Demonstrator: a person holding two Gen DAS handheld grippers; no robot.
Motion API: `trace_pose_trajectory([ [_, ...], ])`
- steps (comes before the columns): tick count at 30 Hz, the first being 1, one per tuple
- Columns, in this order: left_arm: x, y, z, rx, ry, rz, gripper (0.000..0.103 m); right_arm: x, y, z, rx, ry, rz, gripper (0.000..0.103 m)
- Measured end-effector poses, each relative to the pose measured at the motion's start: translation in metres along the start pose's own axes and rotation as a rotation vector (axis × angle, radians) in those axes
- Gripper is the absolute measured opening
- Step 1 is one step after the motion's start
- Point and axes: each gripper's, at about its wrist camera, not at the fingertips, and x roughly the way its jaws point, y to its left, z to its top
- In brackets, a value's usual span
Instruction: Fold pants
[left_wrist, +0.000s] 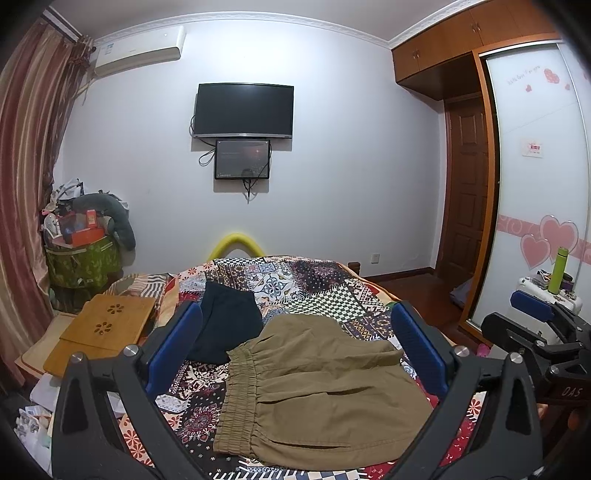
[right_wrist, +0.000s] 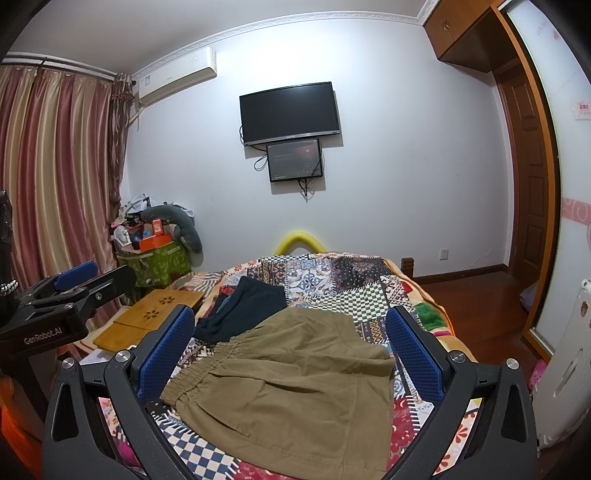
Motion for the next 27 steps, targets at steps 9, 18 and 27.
trace_pose_trajectory([
  [9,0.001,0.001,0.0,0.004,0.001,0.004,0.103,0.001,-0.001,0.001,0.001,0.002,-0.003,0.103],
  [18,0.002,0.001,0.0,0.007,0.003,0.006,0.103,0.003,-0.005,0.003,0.006,0.006,-0.005,0.103],
  [27,0.017,0.004,0.0,0.002,0.031,0.007,0.103,0.009,-0.008,0.0,0.011,0.017,-0.01,0.103],
])
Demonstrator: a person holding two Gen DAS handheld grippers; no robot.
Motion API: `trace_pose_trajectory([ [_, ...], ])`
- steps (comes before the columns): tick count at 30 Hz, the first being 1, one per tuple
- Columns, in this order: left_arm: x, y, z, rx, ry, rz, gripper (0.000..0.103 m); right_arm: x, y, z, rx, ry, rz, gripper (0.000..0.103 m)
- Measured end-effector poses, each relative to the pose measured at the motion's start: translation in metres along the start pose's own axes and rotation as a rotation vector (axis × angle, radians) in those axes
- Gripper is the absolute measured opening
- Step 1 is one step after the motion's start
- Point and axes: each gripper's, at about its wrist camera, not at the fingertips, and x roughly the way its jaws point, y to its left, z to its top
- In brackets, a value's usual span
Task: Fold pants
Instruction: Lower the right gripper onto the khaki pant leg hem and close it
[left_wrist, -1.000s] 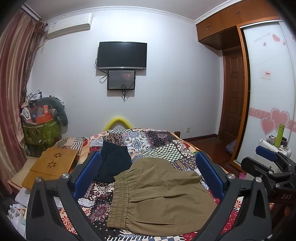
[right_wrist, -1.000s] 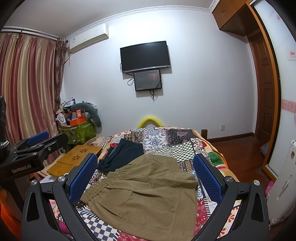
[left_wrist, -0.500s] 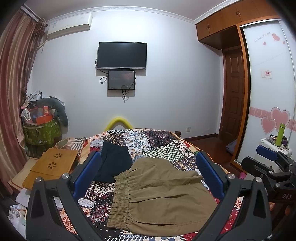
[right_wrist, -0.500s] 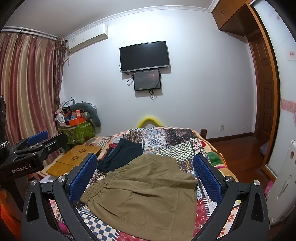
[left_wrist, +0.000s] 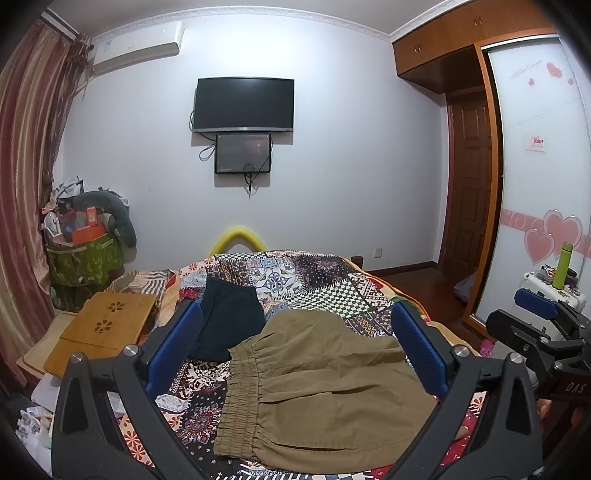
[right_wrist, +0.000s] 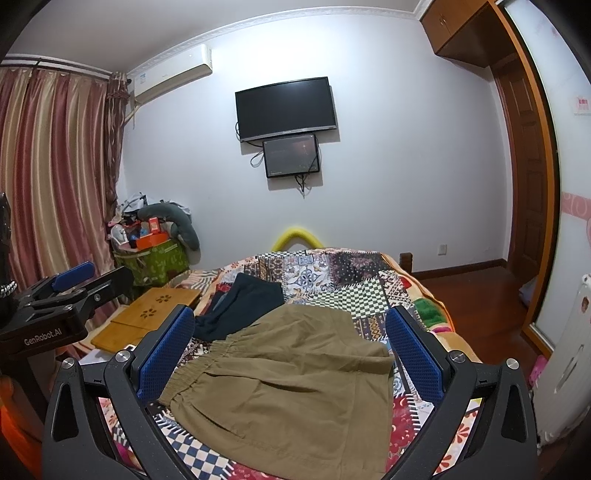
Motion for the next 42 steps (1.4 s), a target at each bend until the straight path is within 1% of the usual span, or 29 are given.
trace_pose_trajectory([
  [4,0.023,0.005,-0.003,0.001,0.04,0.022,0.103,0.013,-0.008,-0.004,0.009,0.024,-0.014,0.103],
  [7,0.05,0.012,-0.007,-0.002,0.102,0.02,0.103,0.033,-0.02,-0.013,0.021,0.076,-0.03,0.103],
  [11,0.099,0.033,-0.02,-0.037,0.231,0.023,0.103,0.064,-0.041,-0.031,0.029,0.165,-0.074,0.103],
  [13,0.125,0.045,-0.029,-0.059,0.305,0.028,0.103,0.084,-0.056,-0.044,0.038,0.225,-0.096,0.103],
  [16,0.157,0.06,-0.045,-0.078,0.39,0.051,0.103,0.109,-0.08,-0.061,0.052,0.307,-0.125,0.103],
  [18,0.182,0.072,-0.055,-0.076,0.454,0.082,0.103,0.121,-0.093,-0.067,0.061,0.355,-0.14,0.103],
  [20,0.207,0.083,-0.067,-0.074,0.51,0.106,0.103,0.137,-0.112,-0.078,0.094,0.414,-0.14,0.102],
  [22,0.223,0.091,-0.075,-0.075,0.554,0.116,0.103,0.146,-0.125,-0.084,0.123,0.454,-0.14,0.102],
  [25,0.25,0.104,-0.087,-0.086,0.636,0.1,0.103,0.162,-0.141,-0.094,0.156,0.51,-0.14,0.1],
  [27,0.267,0.111,-0.096,-0.09,0.688,0.097,0.103,0.171,-0.145,-0.096,0.156,0.538,-0.131,0.095],
  [28,0.273,0.113,-0.099,-0.085,0.709,0.099,0.103,0.176,-0.147,-0.098,0.156,0.555,-0.124,0.093],
  [31,0.292,0.116,-0.11,-0.055,0.768,0.095,0.103,0.193,-0.154,-0.101,0.167,0.596,-0.09,0.084],
  [33,0.301,0.115,-0.117,-0.038,0.81,0.073,0.103,0.205,-0.158,-0.105,0.176,0.631,-0.064,0.074],
  [37,0.311,0.111,-0.128,-0.019,0.855,0.056,0.103,0.225,-0.159,-0.115,0.163,0.694,-0.013,0.065],
  [39,0.316,0.109,-0.137,-0.031,0.882,0.041,0.103,0.235,-0.16,-0.124,0.164,0.739,0.012,0.056],
  [40,0.317,0.108,-0.14,-0.035,0.89,0.034,0.103,0.24,-0.161,-0.127,0.165,0.759,0.021,0.053],
  [42,0.319,0.106,-0.147,-0.042,0.897,0.018,0.103,0.246,-0.16,-0.13,0.15,0.762,0.026,0.05],
])
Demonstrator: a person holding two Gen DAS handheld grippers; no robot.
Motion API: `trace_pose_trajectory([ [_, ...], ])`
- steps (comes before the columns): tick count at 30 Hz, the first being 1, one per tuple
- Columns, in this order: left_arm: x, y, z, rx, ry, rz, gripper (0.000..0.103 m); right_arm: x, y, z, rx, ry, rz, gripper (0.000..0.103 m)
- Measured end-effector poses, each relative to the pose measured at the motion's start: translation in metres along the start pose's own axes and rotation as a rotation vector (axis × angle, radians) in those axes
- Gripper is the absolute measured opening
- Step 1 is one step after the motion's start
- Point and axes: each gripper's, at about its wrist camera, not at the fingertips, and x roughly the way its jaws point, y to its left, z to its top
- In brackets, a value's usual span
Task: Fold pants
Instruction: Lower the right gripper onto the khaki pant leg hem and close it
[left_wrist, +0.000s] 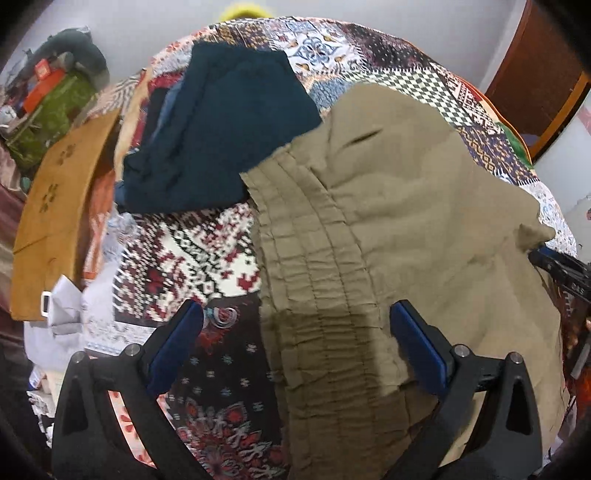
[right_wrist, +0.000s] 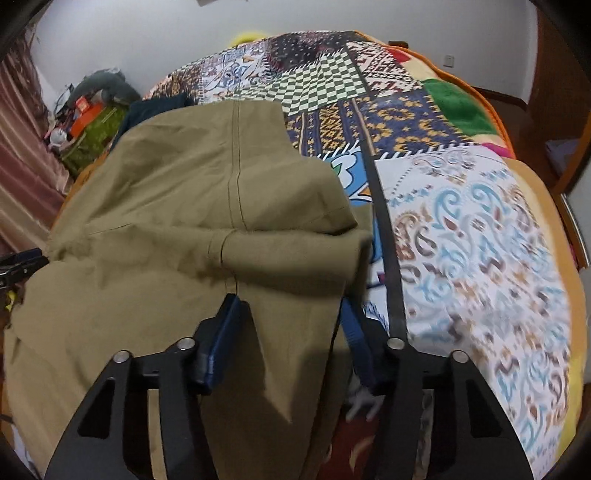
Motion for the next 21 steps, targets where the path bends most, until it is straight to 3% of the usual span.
trace_pose_trajectory([
  [1,0.001,-0.001,-0.001,0.0,-0.001,-0.007,0.103,0.001,0.002,0.0,-0.008,-0.002,-0.006,0.048],
  [3,0.001,-0.001,-0.002,-0.002,-0.009,-0.017,0.103,0.003,0.004,0.001,-0.022,0.003,-0.015,0.032],
  [6,0.0,0.003,-0.003,-0.019,-0.01,-0.06,0.093,0.004,0.007,0.001,-0.045,0.005,-0.002,0.012],
  [12,-0.009,0.004,-0.008,-0.022,-0.043,-0.065,0.075,-0.013,0.014,0.003,-0.097,-0.042,-0.047,0.009],
  [17,-0.022,-0.005,-0.017,-0.007,-0.111,0.07,0.074,-0.04,0.017,-0.002,-0.112,-0.107,-0.06,0.008],
  [21,-0.021,-0.002,-0.024,-0.043,-0.132,0.096,0.075,-0.03,0.025,0.001,-0.132,-0.091,-0.093,0.008],
])
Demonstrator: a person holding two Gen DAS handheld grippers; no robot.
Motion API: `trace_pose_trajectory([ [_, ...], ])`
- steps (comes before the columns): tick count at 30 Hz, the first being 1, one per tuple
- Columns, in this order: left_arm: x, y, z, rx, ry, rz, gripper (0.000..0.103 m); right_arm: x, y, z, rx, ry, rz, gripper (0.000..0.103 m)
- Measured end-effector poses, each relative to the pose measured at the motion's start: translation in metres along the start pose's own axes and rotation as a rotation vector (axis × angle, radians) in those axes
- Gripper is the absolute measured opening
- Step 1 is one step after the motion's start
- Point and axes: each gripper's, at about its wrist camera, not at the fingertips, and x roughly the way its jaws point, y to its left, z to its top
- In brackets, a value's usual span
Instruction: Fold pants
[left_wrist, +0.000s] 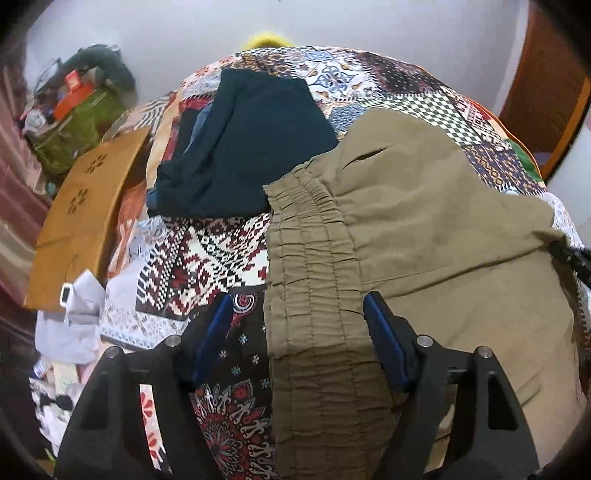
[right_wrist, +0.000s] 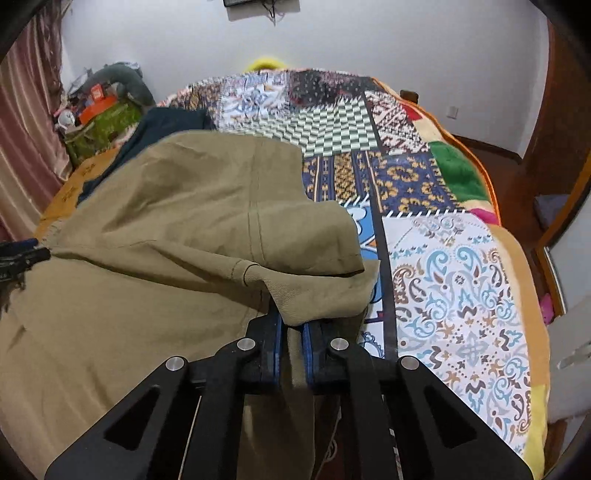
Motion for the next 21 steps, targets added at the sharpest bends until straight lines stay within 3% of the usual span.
trace_pose_trajectory([
  [5,0.004,0.005,0.004,0.007,0.031,-0.043,0.075,0.02,0.003,-0.001,0.003,0.083,-0.003,0.008],
  [11,-0.004,0.004,0.017,0.06,0.053,-0.071,0.075,0.003,-0.012,0.007,0.068,0.064,0.041,0.014],
  [16,-0.016,0.008,0.035,0.077,0.013,-0.078,0.08,-0.013,-0.02,0.015,0.074,0.025,-0.005,0.028],
  [21,-0.004,0.011,0.056,0.068,0.047,-0.118,0.085,-0.028,-0.028,0.028,0.088,-0.058,0.008,0.053],
])
